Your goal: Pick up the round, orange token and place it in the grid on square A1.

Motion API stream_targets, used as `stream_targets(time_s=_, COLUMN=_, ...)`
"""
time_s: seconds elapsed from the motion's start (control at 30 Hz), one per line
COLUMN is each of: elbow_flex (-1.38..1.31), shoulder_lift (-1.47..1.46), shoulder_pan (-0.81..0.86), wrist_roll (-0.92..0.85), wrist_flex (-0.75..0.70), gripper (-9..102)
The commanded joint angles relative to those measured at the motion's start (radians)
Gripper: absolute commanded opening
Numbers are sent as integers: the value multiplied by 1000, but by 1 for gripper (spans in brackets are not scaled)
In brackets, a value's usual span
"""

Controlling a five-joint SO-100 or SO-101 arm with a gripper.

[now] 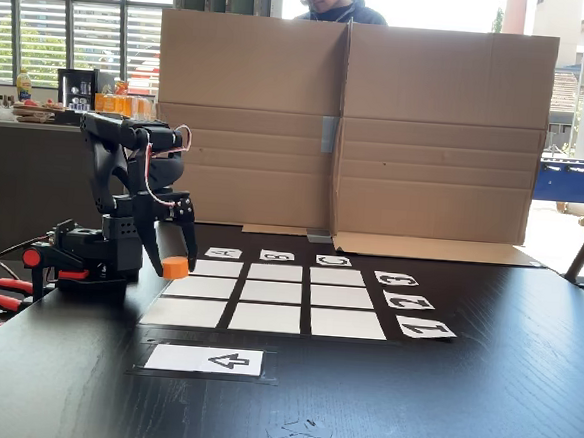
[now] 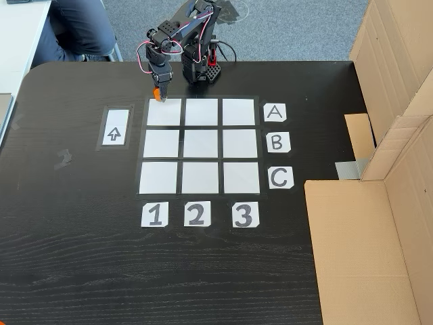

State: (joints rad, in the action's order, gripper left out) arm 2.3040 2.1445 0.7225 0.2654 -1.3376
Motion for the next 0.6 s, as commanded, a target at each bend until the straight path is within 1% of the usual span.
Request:
stream_targets(time_s=0.0, elbow_flex=6, shoulder_lift=-18, shoulder_pan=-5, wrist_roll=3, wrist_flex=34, gripper=11)
stream_targets(time_s=0.57, elbow_flex=8, shoulder_lift=-216, shoulder_pan=-18, wrist_roll=3, wrist_flex=164, gripper=11)
